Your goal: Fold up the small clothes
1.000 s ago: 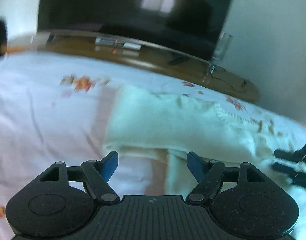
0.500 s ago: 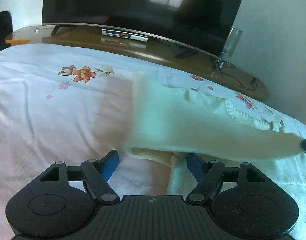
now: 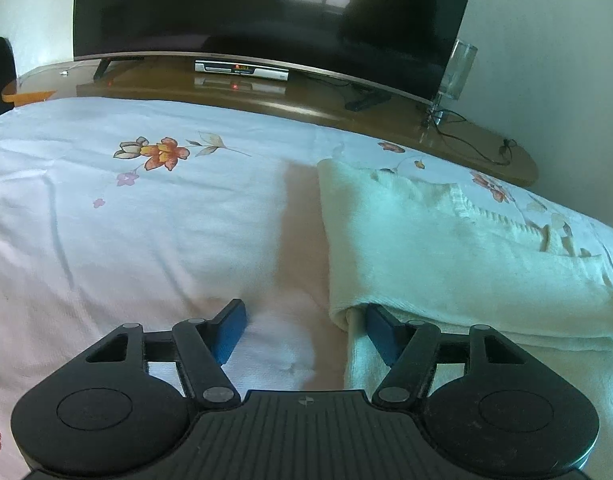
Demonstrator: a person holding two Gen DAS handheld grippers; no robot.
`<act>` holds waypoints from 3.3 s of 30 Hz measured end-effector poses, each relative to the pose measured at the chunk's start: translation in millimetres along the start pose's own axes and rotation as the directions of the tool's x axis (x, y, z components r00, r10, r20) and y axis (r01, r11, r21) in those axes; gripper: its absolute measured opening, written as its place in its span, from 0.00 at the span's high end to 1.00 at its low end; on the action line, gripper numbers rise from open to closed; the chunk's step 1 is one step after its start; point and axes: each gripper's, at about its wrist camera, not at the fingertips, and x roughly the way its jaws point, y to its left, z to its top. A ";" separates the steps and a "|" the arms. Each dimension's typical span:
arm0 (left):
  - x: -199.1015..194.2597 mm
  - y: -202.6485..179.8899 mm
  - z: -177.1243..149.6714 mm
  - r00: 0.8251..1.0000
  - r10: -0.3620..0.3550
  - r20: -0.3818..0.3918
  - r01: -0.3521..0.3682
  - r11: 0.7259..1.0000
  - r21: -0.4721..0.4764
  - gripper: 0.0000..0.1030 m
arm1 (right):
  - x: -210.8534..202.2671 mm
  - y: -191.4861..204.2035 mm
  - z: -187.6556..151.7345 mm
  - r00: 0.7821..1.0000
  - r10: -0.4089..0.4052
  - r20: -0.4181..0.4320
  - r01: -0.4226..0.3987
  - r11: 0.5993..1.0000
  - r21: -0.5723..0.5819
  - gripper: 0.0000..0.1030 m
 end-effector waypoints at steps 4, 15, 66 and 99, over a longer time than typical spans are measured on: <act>-0.2 1.4 0.0 1.000 -0.006 -0.001 0.006 1.000 -0.008 0.36 | 0.1 -6.8 0.2 1.000 -0.009 -0.002 0.009 1.000 0.013 0.95; -0.3 1.0 -0.5 1.000 -0.010 -0.006 0.010 1.000 0.010 0.36 | -2.0 -20.4 -7.8 0.999 -0.030 -0.016 0.030 1.000 0.008 0.95; 83.0 -52.1 76.2 0.996 -0.073 0.045 0.059 0.965 0.256 0.30 | 98.4 3.0 50.2 0.987 -0.146 -0.070 0.098 0.883 -0.459 0.82; -196.6 98.5 -172.7 0.877 -0.447 -0.174 0.429 0.893 -0.135 0.52 | -205.4 -94.6 -130.7 0.902 0.169 -0.397 -0.155 0.986 0.067 0.72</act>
